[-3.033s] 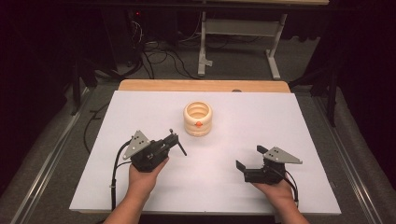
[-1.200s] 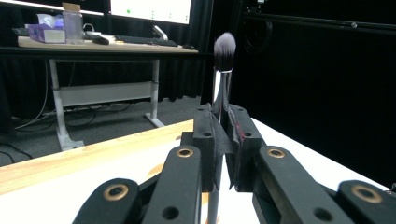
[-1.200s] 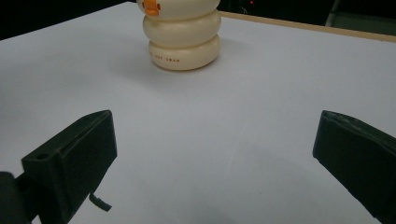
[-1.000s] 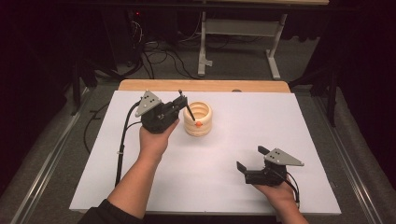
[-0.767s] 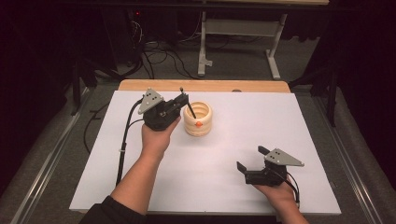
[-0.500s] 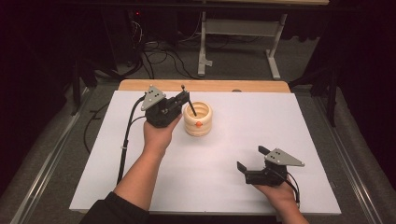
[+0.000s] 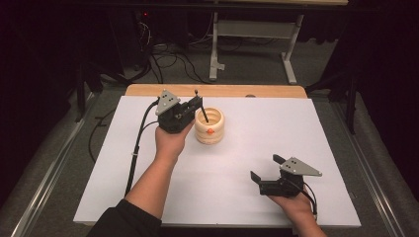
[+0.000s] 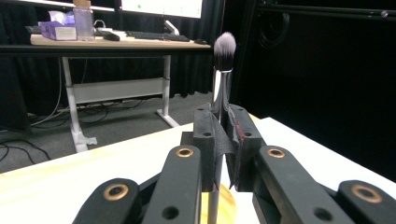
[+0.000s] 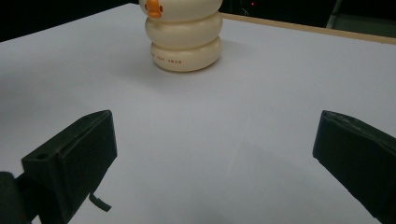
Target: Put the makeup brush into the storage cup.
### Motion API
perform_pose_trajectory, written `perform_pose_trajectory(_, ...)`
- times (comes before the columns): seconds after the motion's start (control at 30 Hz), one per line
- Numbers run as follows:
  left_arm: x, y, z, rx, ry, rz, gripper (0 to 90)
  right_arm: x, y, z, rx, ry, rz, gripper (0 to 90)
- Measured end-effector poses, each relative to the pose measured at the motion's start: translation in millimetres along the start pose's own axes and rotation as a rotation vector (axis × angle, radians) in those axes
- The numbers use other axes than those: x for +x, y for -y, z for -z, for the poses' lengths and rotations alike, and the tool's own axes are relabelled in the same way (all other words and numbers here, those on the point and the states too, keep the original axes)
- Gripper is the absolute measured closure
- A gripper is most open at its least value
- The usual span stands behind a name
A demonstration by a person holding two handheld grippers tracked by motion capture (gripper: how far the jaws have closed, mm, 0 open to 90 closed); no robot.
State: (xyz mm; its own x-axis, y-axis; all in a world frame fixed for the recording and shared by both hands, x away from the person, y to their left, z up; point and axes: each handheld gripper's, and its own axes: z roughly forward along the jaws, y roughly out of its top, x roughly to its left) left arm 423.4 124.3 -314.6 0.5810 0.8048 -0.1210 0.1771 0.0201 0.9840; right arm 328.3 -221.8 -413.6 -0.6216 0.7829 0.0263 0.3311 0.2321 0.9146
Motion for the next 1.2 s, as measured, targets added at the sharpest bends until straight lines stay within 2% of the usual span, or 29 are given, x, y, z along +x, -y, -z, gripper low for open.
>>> perform_pose_trajectory(0.3, 1.0, 6.9, -8.0, 0.034, -0.018, -0.016, 83.0, -0.1, 0.4, 0.2, -0.003, -0.005, -0.001, 1.3)
perform_pose_trajectory(1.07, 4.0, 31.0, -20.5, 0.107, -0.036, 0.009, 82.9, 0.7, 0.8, 0.2, 0.0, -0.011, -0.004, 1.3)
perform_pose_trajectory(1.2, 3.3, 34.5, -22.4, 0.126, -0.034, 0.001, 82.8, 0.6, 0.9, 0.0, -0.001, -0.01, 0.0, 1.3)
